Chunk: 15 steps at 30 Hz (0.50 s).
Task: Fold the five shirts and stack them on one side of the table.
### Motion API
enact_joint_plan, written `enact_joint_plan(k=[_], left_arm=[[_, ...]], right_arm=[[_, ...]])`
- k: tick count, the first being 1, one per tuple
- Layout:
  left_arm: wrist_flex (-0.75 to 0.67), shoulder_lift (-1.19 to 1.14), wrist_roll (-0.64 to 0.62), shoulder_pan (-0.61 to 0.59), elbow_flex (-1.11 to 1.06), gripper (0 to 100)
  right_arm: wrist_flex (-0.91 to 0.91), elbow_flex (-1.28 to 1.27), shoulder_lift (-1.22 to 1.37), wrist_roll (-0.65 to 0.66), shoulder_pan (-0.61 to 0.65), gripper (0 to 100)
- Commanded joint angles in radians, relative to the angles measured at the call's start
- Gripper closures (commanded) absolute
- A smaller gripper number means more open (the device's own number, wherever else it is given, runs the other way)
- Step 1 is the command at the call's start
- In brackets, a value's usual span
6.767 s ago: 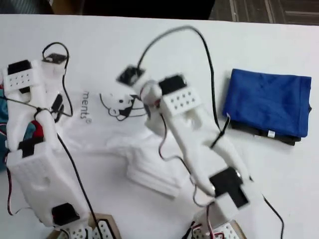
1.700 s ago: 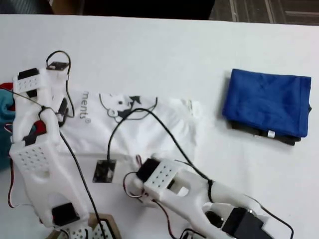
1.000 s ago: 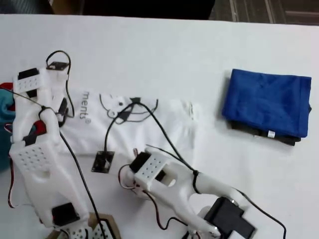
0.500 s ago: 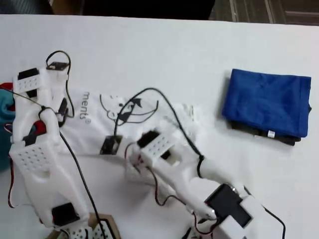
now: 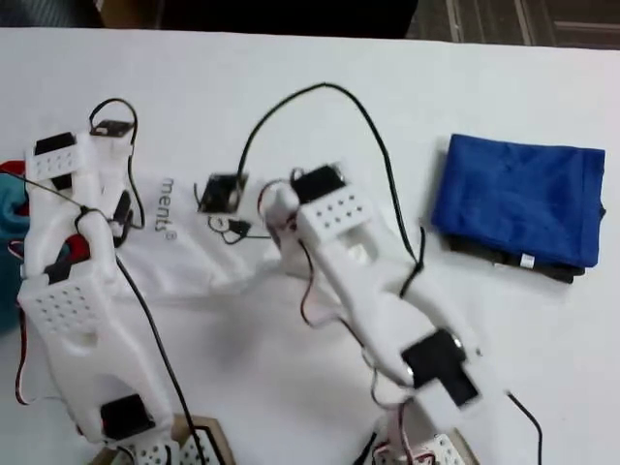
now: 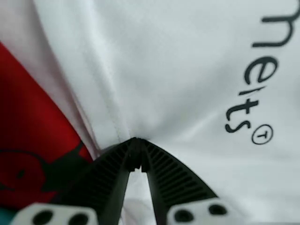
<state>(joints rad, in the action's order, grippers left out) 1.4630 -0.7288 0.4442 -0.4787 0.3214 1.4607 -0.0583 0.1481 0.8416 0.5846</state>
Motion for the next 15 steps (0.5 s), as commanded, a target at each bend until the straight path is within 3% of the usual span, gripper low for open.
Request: enact_joint_plan(k=[1,10,15], left_arm=[[-0.041,-0.015,-0.005,-0.005,0.019,97],[-0.041,-0.015,-0.005,-0.005,0.019,97],[-0.041,-0.015,-0.005,-0.005,0.019,97]], right_arm=[[0.007,0.215,0.154,0.006,-0.035,97.8],[0.077,0.563,0.455,0.006,-0.047,96.9],[0.125,0.697,0.49,-0.078,-0.094,84.4]])
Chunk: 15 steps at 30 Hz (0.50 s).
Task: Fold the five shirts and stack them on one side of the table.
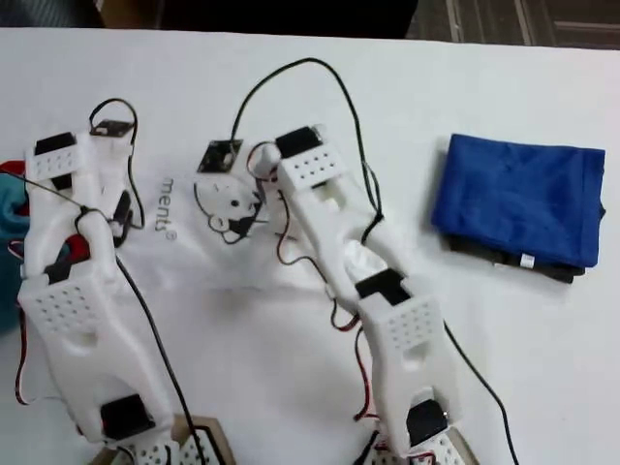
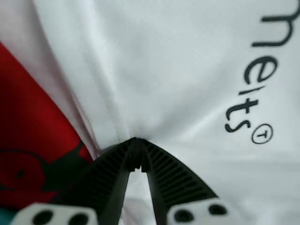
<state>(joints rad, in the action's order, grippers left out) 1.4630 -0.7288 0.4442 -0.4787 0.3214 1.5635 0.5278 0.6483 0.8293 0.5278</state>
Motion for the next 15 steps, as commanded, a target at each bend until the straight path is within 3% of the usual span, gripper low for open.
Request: enact_joint_plan(k=[1,7,10,15], left_arm=[[-0.041,-0.015,-0.005,-0.005,0.019,97],[-0.041,-0.015,-0.005,-0.005,0.019,97],[-0.041,-0.015,-0.005,-0.005,0.019,97],[-0.04,-0.015,-0.005,-0.005,0.019,97]], right_arm=[[0.03,0.147,-0.015,-0.094,-0.05,82.4],[0.148,0.255,-0.056,-0.126,-0.064,82.8],[0.148,0.158,-0.102,-0.196,-0.051,98.3],[0.14,-0.071,-0.206,-0.242,-0.053,94.3]])
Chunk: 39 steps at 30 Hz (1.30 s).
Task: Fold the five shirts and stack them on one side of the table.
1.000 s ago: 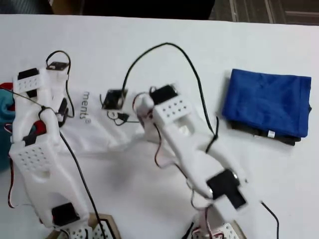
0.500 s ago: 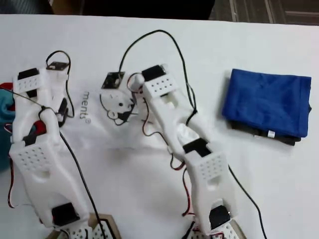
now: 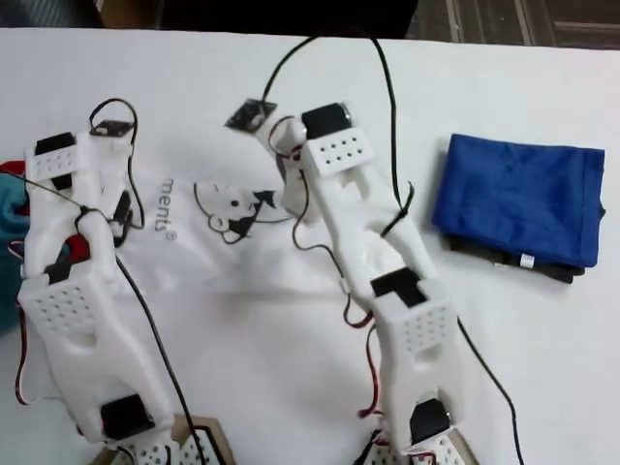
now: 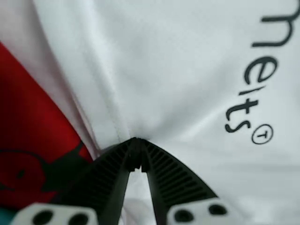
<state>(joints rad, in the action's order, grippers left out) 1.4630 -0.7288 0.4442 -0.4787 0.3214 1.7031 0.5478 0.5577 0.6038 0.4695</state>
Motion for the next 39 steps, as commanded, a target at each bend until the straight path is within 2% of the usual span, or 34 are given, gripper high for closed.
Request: enact_joint_plan(k=[1,14,18,23,27,34,39], left_arm=[[-0.04,-0.015,-0.005,-0.005,0.019,97],[-0.04,-0.015,-0.005,-0.005,0.019,97],[-0.04,-0.015,-0.005,-0.005,0.019,97],[-0.04,-0.015,-0.005,-0.005,0.019,97],[-0.04,-0.015,-0.005,-0.005,0.019,97],[-0.04,-0.015,-0.005,-0.005,0.019,97],[-0.04,-0.015,-0.005,-0.005,0.019,97]], right_arm=[[-0.013,-0.132,-0.136,-0.017,-0.001,94.3],[-0.257,-0.519,-0.194,-0.017,-0.076,94.3],[-0.245,-0.537,-0.229,-0.015,-0.073,94.3],[-0.243,-0.535,-0.423,-0.015,-0.053,94.3],[-0.318,-0.532,-0.521,-0.025,-0.11,94.3],[-0.456,-0.526,-0.282,-0.025,-0.263,94.3],[-0.515,-0.491,-0.097,-0.023,-0.297,94.3]])
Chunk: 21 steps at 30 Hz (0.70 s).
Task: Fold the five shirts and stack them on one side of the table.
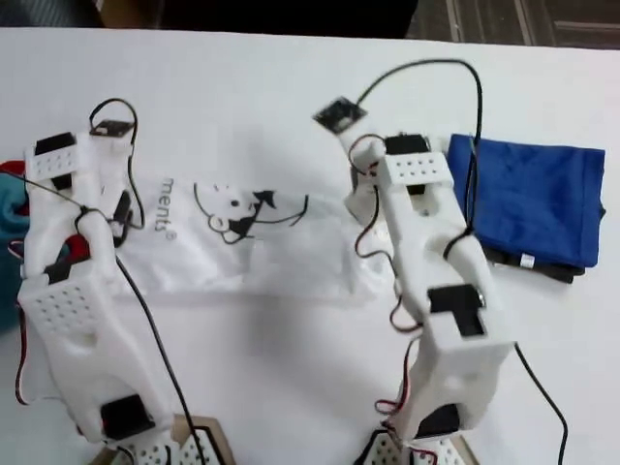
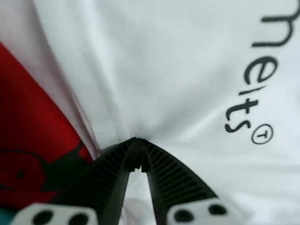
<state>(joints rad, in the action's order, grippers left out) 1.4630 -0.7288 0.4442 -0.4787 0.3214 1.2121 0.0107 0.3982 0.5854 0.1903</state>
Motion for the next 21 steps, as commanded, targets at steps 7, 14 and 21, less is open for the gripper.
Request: enact_joint_plan(k=[7,14,21], left_arm=[[-0.04,-0.017,-0.005,-0.005,0.019,97],[-0.009,-0.006,-0.006,0.0,0.076,97],[0.068,-0.02,0.023,-0.068,0.332,97]], right_arm=[[0.039,0.253,0.148,-0.005,-0.054,94.3],[0.275,0.419,-0.021,-0.006,-0.051,94.0],[0.45,0.382,-0.28,0.002,-0.045,91.2]])
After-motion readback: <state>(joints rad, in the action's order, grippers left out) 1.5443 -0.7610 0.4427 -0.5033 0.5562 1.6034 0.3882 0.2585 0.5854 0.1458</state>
